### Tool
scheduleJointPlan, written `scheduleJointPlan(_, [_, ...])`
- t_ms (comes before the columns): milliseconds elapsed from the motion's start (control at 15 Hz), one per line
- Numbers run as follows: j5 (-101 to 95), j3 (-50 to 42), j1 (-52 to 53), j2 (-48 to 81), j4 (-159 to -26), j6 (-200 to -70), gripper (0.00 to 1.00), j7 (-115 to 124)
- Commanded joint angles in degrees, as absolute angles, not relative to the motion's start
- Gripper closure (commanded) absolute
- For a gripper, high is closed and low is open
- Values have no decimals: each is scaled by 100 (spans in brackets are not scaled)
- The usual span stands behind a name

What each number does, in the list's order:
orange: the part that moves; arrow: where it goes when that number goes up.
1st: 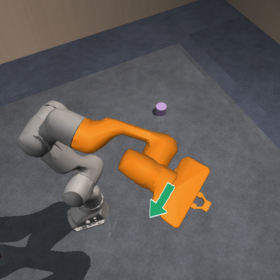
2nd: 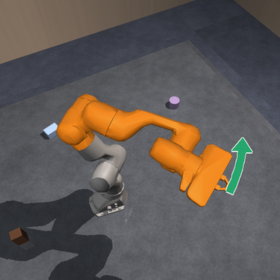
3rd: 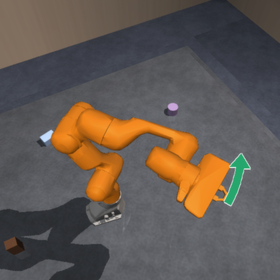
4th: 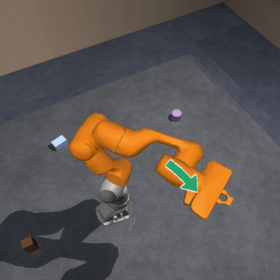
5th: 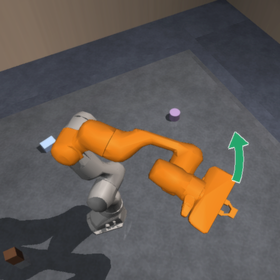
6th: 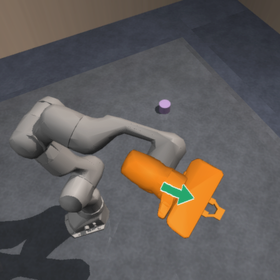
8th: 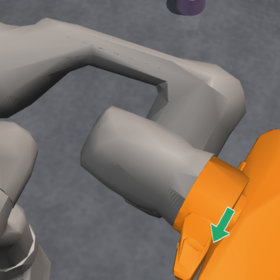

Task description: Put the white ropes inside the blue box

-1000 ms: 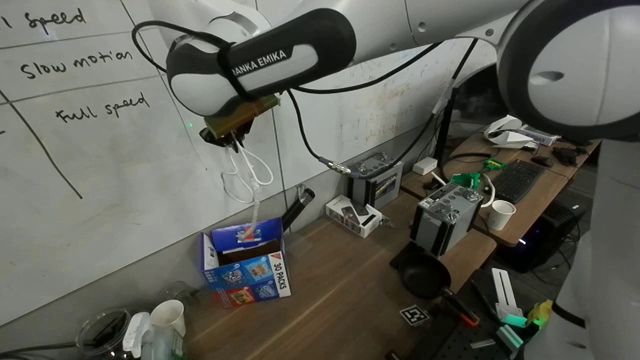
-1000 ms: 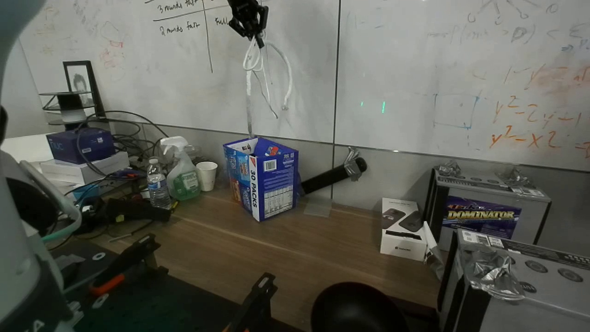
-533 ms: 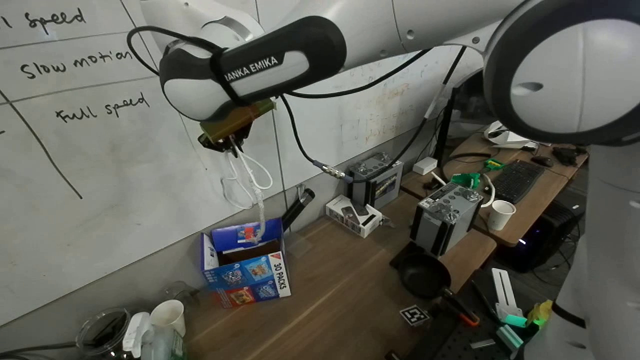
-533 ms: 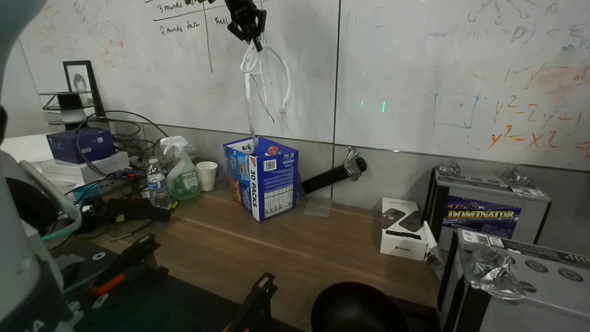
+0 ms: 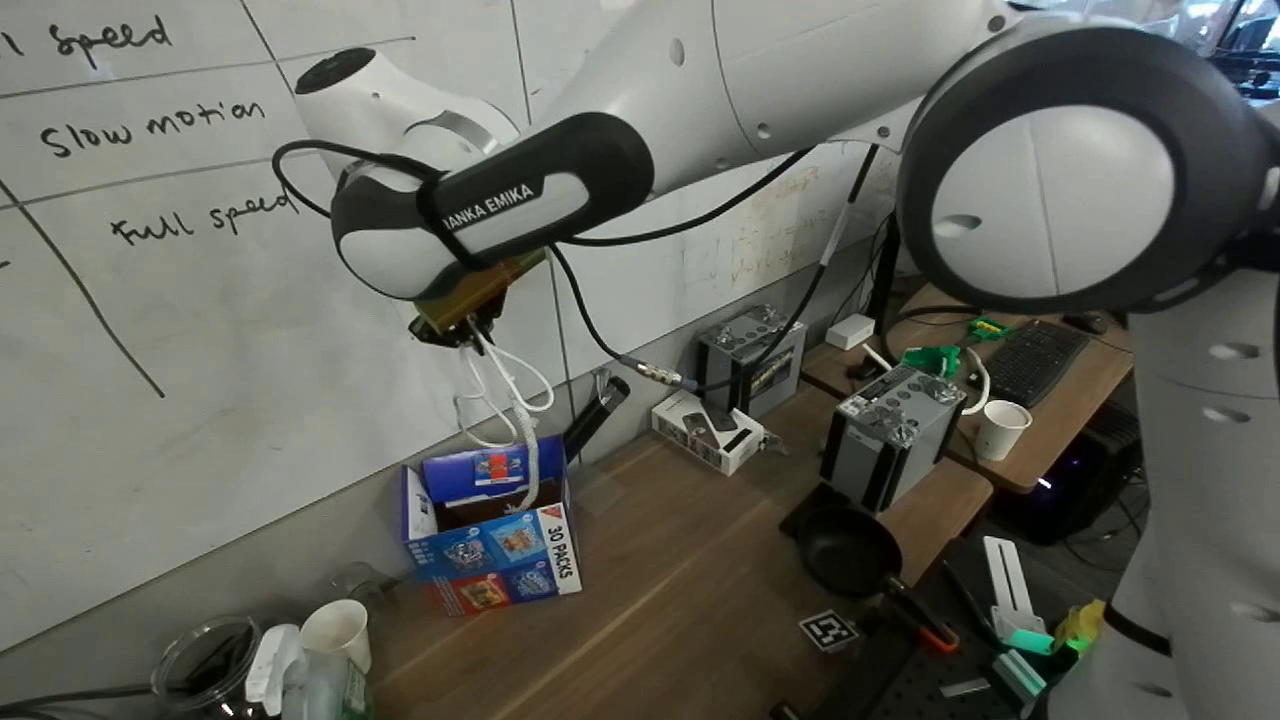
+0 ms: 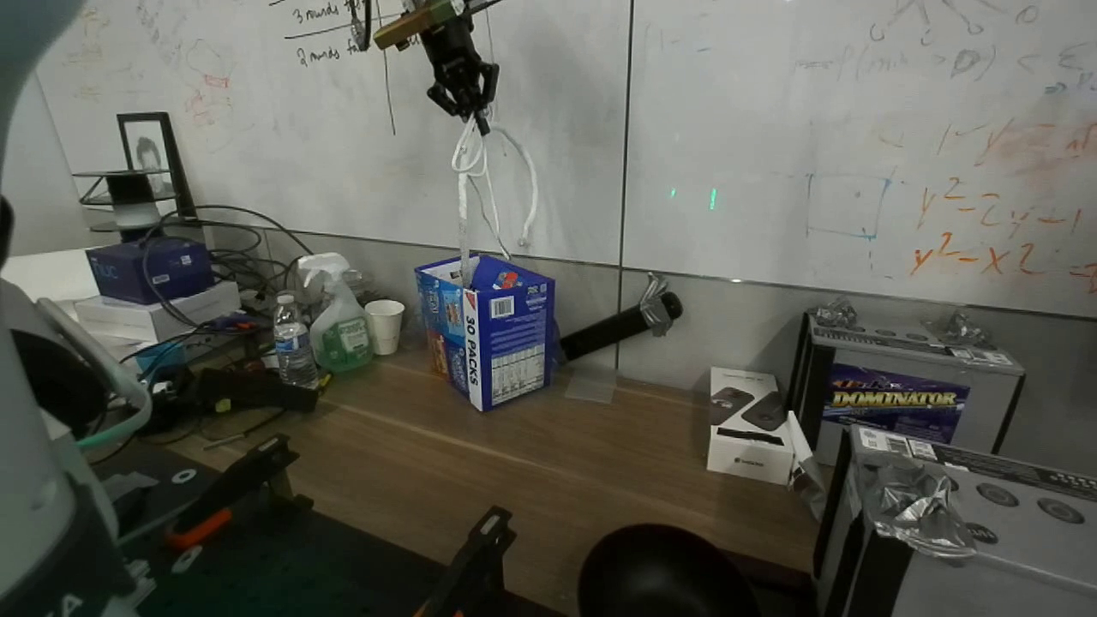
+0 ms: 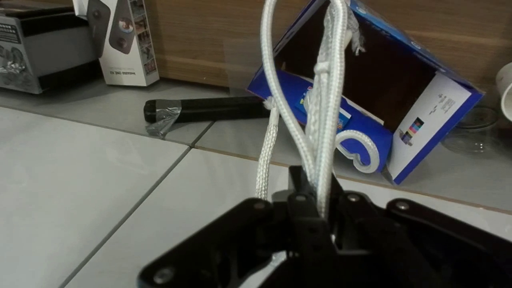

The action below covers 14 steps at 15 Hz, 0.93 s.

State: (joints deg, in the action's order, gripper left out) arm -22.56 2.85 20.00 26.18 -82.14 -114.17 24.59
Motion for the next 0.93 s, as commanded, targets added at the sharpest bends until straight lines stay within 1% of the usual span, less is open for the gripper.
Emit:
scheduleJointPlan(0, [-2237,374,1958,2831,-8007,-11504,97,1875])
scheduleJointPlan(467, [-1699,684,1754,3101,-7962,-11749,97,368])
scheduleJointPlan(867, [-1036,1028,1499,3278,-7968,-11510,97,-1129])
